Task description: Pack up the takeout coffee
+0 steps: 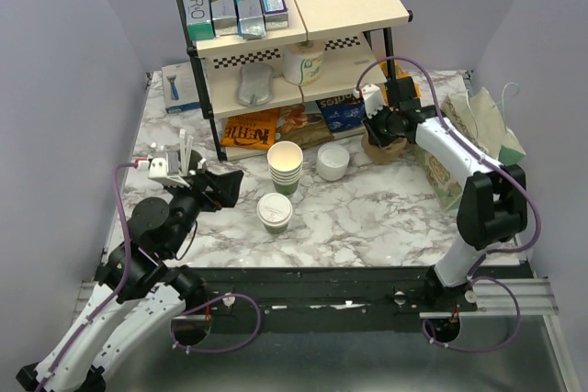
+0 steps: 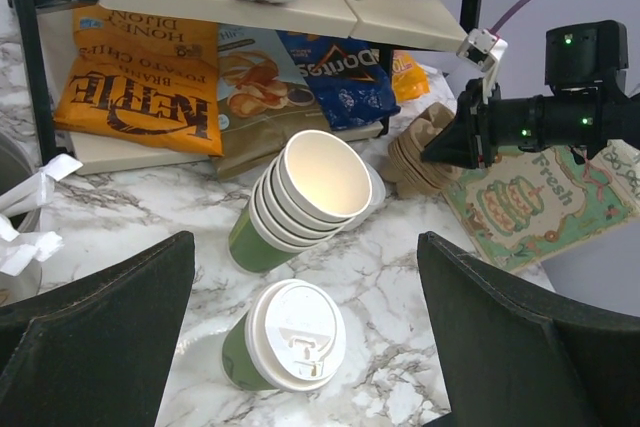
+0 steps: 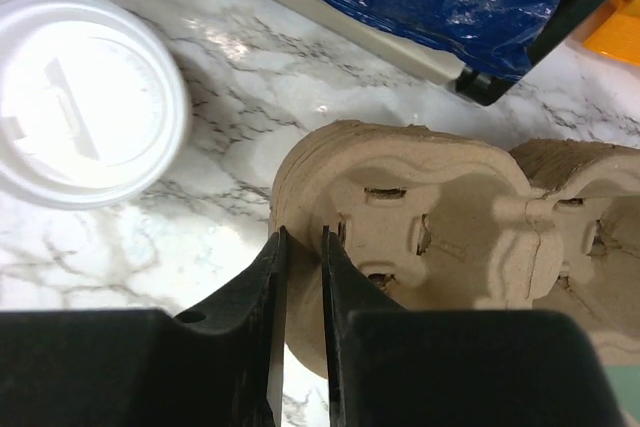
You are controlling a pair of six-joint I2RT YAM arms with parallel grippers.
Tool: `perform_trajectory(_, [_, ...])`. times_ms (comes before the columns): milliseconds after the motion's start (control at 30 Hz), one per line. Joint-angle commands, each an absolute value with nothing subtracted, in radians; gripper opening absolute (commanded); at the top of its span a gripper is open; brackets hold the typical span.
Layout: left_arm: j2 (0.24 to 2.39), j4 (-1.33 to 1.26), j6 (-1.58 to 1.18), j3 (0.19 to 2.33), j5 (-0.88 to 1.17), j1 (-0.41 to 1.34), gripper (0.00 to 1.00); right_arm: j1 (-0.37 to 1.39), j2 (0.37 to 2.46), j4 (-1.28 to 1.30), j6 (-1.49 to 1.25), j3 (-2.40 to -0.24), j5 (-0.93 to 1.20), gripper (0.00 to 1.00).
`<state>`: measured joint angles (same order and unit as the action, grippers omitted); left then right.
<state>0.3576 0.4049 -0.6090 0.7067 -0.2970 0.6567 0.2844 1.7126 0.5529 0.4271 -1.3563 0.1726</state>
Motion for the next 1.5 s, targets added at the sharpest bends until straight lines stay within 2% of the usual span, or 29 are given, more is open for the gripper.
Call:
perform_trajectory(0, [0.379, 0.357, -0.591, 0.712, -0.236, 0.658, 0.99, 0.281, 1.655, 0.592, 0.35, -1.347, 0.285, 0.01])
perform_trajectory(233, [0.485, 0.282, -0.581, 0.726, -0.095, 0.658, 0.99, 0.282, 1.629, 0.63, 0.216, -1.246, 0.293, 0.01])
perform_trajectory(400, [0.555, 0.221, -0.568, 0.747, -0.011, 0.658, 0.99, 0.285, 1.56, 0.601, 0.181, -1.16, 0.321, 0.12])
perform_trajectory(600, [0.621, 0.173, -0.534, 0.814, 0.061, 0.66, 0.99, 0.285, 1.517, 0.581, 0.17, -1.124, 0.397, 0.1])
perform_trajectory(667, [0.64, 0.166, -0.531, 0.83, 0.077, 0.66, 0.99, 0.285, 1.528, 0.583, 0.163, -1.124, 0.397, 0.15])
perform_trajectory(800, [0.66, 0.146, -0.526, 0.839, 0.092, 0.66, 0.99, 0.285, 1.537, 0.581, 0.161, -1.121, 0.408, 0.18])
perform_trajectory(900, [0.663, 0.137, -0.526, 0.838, 0.097, 0.66, 0.99, 0.285, 1.531, 0.577, 0.161, -1.118, 0.439, 0.18])
perform_trajectory(933, [0.663, 0.124, -0.532, 0.835, 0.098, 0.661, 0.99, 0.284, 1.532, 0.578, 0.161, -1.118, 0.451, 0.16])
perform_trajectory(967, [0.663, 0.117, -0.535, 0.833, 0.106, 0.66, 0.99, 0.285, 1.532, 0.581, 0.158, -1.124, 0.474, 0.09])
perform_trajectory(1067, [0.672, 0.109, -0.535, 0.833, 0.118, 0.661, 0.99, 0.285, 1.542, 0.584, 0.132, -1.143, 0.511, 0.04])
perform_trajectory(1300, [0.735, 0.114, -0.511, 0.864, 0.124, 0.684, 0.99, 0.284, 1.56, 0.603, 0.06, -1.172, 0.467, 0.04])
perform_trajectory(1467, [0.819, 0.169, -0.52, 0.933, 0.017, 0.807, 0.99, 0.285, 1.473, 0.585, 0.061, -1.143, 0.426, 0.03])
